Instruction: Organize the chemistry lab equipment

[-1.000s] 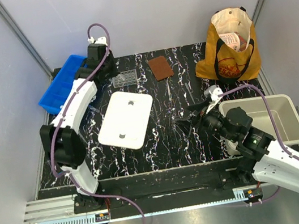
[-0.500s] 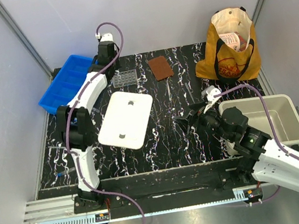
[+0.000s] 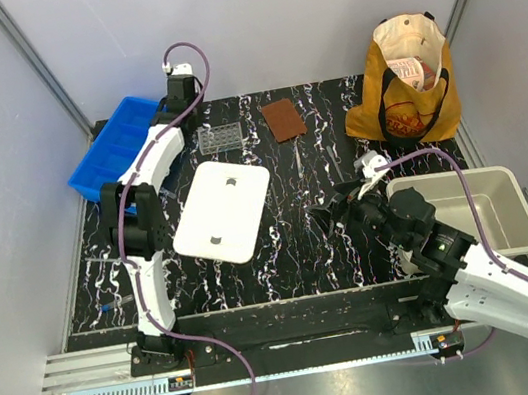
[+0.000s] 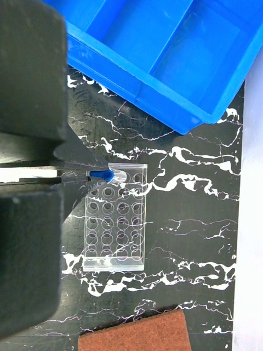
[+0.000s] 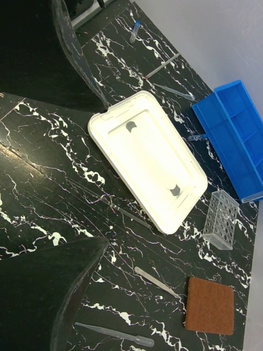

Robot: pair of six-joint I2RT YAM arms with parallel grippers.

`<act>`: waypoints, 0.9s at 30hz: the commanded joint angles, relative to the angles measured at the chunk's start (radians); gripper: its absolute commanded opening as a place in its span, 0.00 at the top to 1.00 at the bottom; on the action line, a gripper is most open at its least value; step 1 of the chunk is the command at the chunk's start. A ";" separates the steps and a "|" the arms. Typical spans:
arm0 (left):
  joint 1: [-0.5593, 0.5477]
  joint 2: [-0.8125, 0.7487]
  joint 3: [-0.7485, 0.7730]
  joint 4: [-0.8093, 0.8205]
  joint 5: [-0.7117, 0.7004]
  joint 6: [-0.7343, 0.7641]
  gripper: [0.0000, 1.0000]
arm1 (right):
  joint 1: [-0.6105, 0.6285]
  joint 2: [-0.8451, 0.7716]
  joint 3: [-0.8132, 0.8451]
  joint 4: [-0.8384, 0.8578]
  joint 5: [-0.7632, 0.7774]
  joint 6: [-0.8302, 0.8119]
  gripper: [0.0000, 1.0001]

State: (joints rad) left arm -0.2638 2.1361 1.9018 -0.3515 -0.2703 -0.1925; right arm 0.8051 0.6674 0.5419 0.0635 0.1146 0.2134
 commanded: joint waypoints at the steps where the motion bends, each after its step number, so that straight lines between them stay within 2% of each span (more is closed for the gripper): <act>1: 0.005 0.001 0.043 -0.007 0.037 -0.009 1.00 | 0.006 0.000 0.027 0.045 0.011 -0.003 0.00; 27: 0.009 0.019 0.029 -0.047 0.040 0.025 0.99 | 0.006 0.012 0.023 0.045 0.011 0.011 0.00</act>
State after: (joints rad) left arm -0.2619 2.1574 1.9022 -0.4179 -0.2317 -0.1867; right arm 0.8051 0.6838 0.5419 0.0639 0.1143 0.2184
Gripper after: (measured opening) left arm 0.038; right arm 0.993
